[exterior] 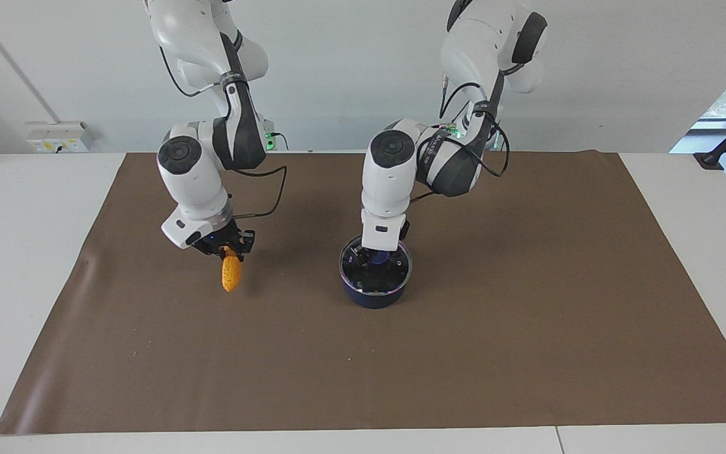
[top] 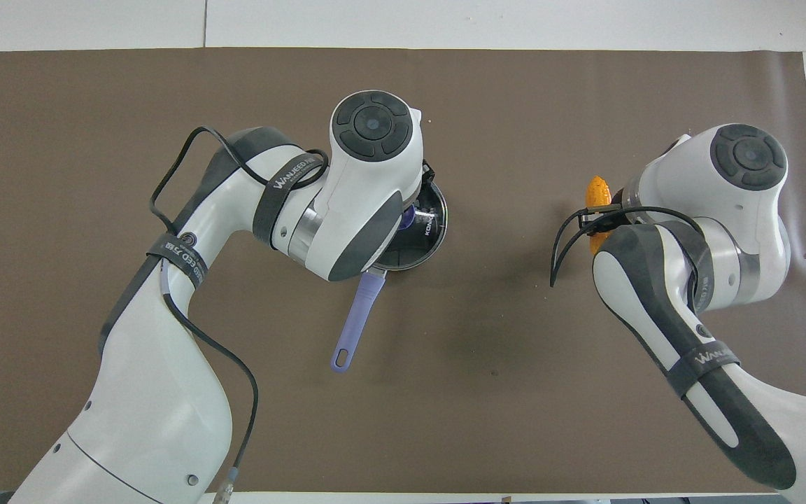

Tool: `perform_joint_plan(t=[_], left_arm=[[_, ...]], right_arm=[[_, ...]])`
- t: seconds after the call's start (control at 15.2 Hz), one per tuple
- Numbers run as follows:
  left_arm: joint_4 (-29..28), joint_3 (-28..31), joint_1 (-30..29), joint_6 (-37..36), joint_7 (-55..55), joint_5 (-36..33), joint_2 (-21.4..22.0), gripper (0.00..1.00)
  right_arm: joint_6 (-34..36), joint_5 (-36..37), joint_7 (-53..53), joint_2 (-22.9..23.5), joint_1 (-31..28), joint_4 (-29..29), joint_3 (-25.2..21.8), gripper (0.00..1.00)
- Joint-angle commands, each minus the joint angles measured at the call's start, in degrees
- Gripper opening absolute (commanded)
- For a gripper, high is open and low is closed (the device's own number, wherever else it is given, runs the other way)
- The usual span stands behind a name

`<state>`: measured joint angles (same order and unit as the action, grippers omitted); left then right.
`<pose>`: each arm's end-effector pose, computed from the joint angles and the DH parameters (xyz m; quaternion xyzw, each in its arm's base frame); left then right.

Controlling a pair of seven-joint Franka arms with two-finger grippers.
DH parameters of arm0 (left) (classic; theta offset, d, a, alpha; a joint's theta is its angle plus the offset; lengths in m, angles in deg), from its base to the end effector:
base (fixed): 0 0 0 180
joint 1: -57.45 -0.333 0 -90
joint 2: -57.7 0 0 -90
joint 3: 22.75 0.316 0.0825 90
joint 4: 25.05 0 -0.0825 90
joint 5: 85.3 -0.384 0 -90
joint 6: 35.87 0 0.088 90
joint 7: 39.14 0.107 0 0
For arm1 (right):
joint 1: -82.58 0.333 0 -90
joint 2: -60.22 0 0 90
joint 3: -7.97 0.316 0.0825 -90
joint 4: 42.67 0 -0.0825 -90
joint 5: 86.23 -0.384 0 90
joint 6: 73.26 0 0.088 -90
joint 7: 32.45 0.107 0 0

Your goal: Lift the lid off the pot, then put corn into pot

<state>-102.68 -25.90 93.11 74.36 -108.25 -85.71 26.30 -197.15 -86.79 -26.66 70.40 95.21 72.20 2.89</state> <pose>0.5625 -0.4416 0.4078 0.9643 0.2642 -0.0024 0.0152 0.5793 0.0785 0.3681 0.9999 0.0132 -0.0092 0.0049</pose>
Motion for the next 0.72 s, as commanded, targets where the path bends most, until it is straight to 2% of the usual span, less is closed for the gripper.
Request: perform_joint_plan(t=[0.0, 0.33, 0.66], left_arm=[[-0.95, 0.51, 0.64, -0.45, -0.95, -0.21, 0.72, 0.58], [-0.60, 0.51, 0.55, -1.68, -0.95, 0.41, 0.90, 0.38], [0.37, 0.33, 0.03, -5.28, -0.68, 0.49, 2.57, 0.37]], right_arm=[[0.66, -0.67, 0.54, -0.24, -0.42, -0.34, 0.42, 0.00], [0.75, -0.67, 0.54, -0.24, -0.33, -0.34, 0.42, 0.00], [0.75, -0.67, 0.54, -0.24, -0.33, -0.43, 0.42, 0.00]])
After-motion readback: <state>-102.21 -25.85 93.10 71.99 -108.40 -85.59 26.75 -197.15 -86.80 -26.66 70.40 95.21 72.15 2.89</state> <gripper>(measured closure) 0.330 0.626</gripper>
